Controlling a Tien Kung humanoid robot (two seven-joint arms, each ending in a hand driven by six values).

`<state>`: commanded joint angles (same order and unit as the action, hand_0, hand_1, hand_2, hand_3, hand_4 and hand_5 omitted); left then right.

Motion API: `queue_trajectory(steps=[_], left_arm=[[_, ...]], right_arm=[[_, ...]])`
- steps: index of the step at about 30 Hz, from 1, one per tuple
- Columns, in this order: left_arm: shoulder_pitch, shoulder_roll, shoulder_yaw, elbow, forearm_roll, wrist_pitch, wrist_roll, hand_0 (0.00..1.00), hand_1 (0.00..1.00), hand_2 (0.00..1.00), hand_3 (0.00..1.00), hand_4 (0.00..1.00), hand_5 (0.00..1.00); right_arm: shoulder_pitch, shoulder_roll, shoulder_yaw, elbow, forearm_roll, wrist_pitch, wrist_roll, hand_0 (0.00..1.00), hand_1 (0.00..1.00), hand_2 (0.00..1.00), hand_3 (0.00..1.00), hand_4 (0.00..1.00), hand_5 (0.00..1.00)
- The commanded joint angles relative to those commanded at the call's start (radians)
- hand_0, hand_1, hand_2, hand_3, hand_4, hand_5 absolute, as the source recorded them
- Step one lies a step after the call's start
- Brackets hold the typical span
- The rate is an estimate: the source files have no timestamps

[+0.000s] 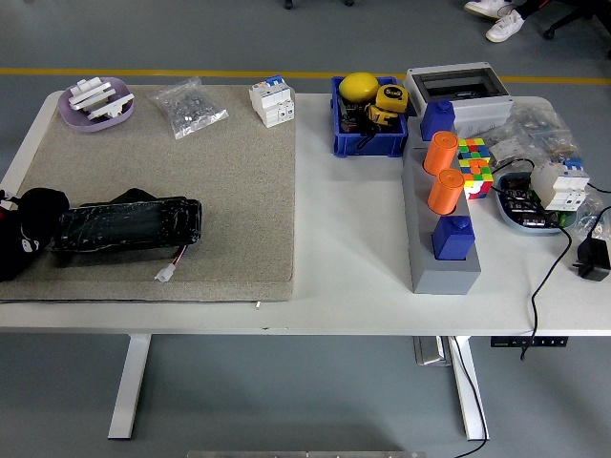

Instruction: Pick the rag up,wipe the panel,place it on the desk

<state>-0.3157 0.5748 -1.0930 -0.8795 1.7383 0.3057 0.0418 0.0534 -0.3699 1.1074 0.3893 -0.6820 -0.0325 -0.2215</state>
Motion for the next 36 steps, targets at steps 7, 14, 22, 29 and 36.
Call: queue_trajectory(steps=[7, 14, 22, 29, 36], left_arm=[[0.009, 0.020, -0.033, -0.034, -0.087, 0.006, -0.027, 0.668, 0.835, 0.858, 0.845, 0.998, 0.251], [0.025, 0.018, -0.076, -0.031, -0.326, -0.016, -0.111, 0.646, 0.818, 0.845, 0.839, 0.998, 0.279], [0.058, -0.013, -0.169, -0.029, -0.671, -0.111, -0.271, 0.574, 0.758, 0.767, 0.673, 0.834, 0.244], [0.087, -0.039, -0.244, -0.061, -0.963, -0.178, -0.390, 0.538, 0.718, 0.696, 0.611, 0.809, 0.223], [0.118, -0.066, -0.302, -0.129, -1.191, -0.206, -0.446, 0.512, 0.692, 0.648, 0.582, 0.799, 0.189]], right_arm=[[0.001, -0.001, 0.004, 0.001, -0.003, -0.001, 0.001, 0.804, 0.695, 0.707, 0.677, 0.998, 0.735], [0.001, 0.001, 0.006, 0.002, -0.005, -0.002, 0.001, 0.804, 0.695, 0.707, 0.676, 0.998, 0.734], [-0.001, 0.001, 0.002, 0.000, -0.004, -0.002, 0.001, 0.804, 0.694, 0.707, 0.674, 0.998, 0.733], [-0.001, -0.001, -0.004, -0.004, -0.001, -0.001, -0.001, 0.804, 0.694, 0.707, 0.674, 0.998, 0.734], [-0.005, 0.000, -0.007, -0.004, 0.001, -0.001, 0.000, 0.804, 0.694, 0.707, 0.674, 0.998, 0.733]])
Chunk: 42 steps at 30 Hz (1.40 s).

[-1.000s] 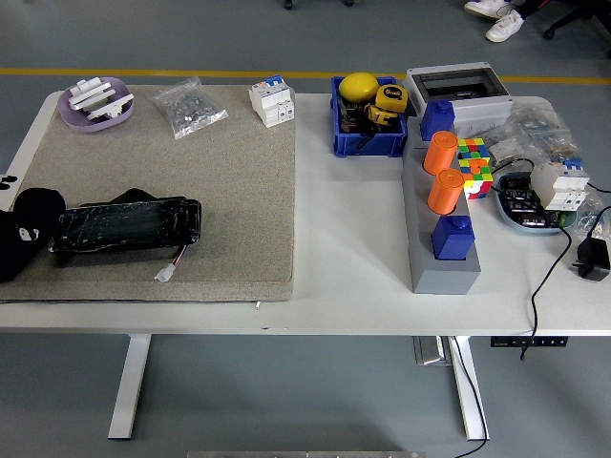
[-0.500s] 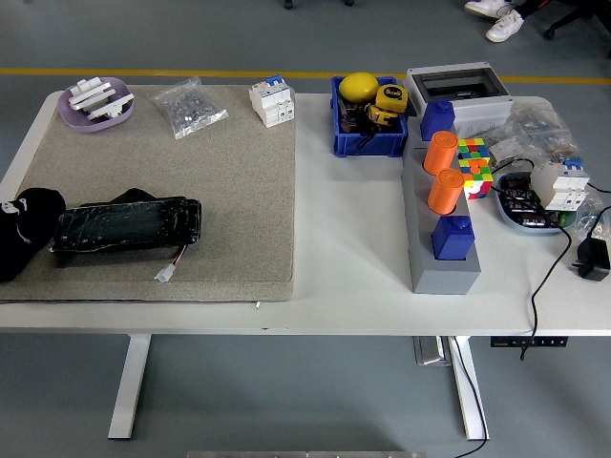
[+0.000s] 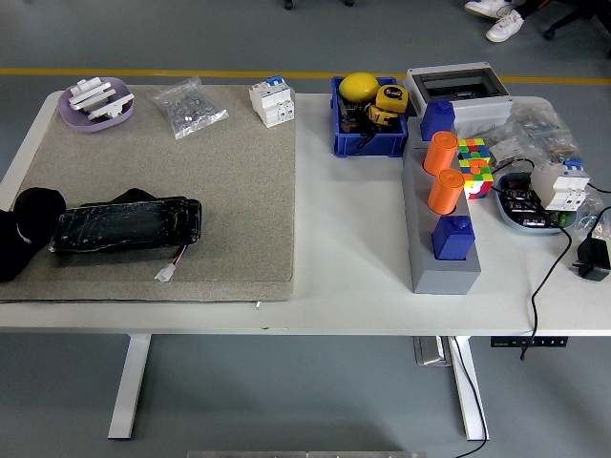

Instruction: Pick the rag up,wipe the panel,place it on the desk

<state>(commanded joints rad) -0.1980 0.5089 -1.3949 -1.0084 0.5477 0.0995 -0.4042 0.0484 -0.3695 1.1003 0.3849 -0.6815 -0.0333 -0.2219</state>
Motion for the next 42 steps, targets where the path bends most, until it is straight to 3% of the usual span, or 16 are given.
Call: queue_trajectory(steps=[10, 19, 42], left_arm=[[0.049, -0.060, -0.054, -0.064, -0.040, -0.002, -0.027, 0.485, 0.648, 0.626, 0.586, 0.786, 0.154], [0.087, -0.079, -0.054, -0.104, -0.029, 0.007, -0.036, 0.479, 0.642, 0.625, 0.586, 0.786, 0.145], [0.133, -0.073, -0.087, -0.105, -0.011, 0.007, -0.032, 0.481, 0.638, 0.623, 0.590, 0.779, 0.113]], right_arm=[[-0.003, 0.009, -0.007, -0.003, 0.002, 0.001, 0.002, 0.804, 0.694, 0.707, 0.673, 0.998, 0.735], [0.005, 0.006, -0.032, -0.010, 0.016, 0.003, 0.001, 0.803, 0.693, 0.707, 0.674, 0.998, 0.733], [0.015, -0.011, -0.097, -0.007, 0.031, 0.005, -0.001, 0.805, 0.694, 0.708, 0.675, 0.998, 0.734]])
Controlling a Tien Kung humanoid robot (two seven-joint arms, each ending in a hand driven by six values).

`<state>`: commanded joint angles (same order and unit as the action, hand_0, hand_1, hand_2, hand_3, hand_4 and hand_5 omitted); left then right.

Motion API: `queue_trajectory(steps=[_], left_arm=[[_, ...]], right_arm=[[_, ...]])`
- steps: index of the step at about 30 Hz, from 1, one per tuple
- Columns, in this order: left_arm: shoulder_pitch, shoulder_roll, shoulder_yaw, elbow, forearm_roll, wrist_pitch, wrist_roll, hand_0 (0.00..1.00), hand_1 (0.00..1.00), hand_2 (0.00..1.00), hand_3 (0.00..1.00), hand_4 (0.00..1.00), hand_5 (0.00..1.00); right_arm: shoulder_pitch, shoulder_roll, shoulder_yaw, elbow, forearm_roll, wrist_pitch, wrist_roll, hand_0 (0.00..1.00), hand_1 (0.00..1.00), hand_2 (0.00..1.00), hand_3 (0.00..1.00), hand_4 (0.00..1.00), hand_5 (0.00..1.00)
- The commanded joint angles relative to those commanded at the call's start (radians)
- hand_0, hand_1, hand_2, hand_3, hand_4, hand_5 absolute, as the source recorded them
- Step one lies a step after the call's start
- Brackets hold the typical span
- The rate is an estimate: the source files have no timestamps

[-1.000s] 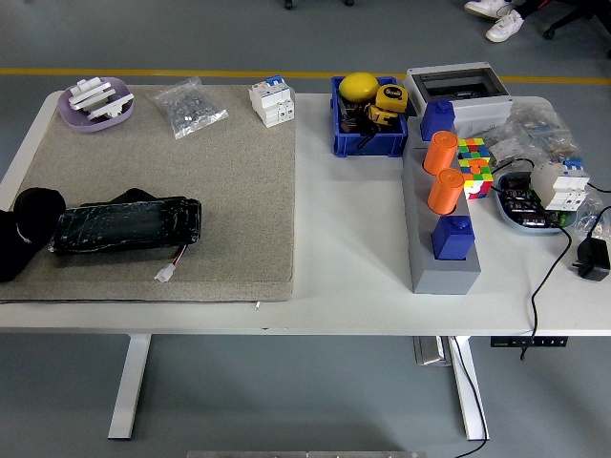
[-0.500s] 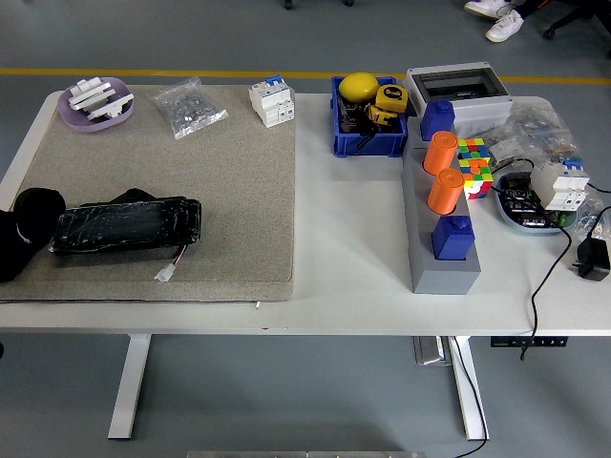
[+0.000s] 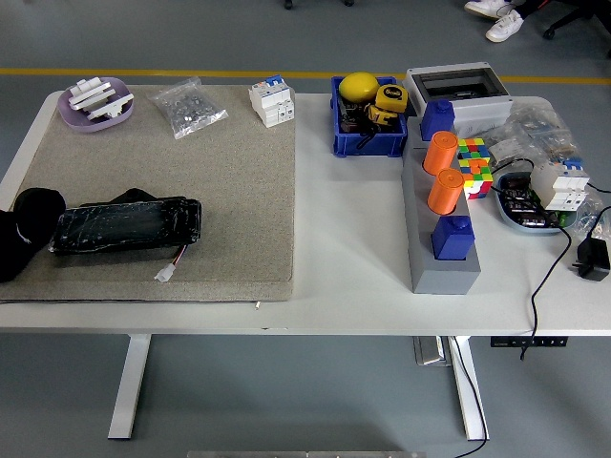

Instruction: Pick the rag up,wipe the panel,place it on the desk

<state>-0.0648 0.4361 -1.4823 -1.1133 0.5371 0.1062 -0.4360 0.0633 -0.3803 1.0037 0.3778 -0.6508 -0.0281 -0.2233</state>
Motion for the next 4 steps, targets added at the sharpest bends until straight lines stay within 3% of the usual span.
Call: queue_trajectory(steps=[4], left_arm=[[0.007, 0.007, -0.001, 0.002, 0.003, 0.000, 0.002, 0.481, 0.638, 0.623, 0.590, 0.779, 0.113]], right_arm=[[-0.002, 0.000, 0.002, 0.009, -0.011, -0.003, 0.000, 0.805, 0.694, 0.708, 0.675, 0.998, 0.734]])
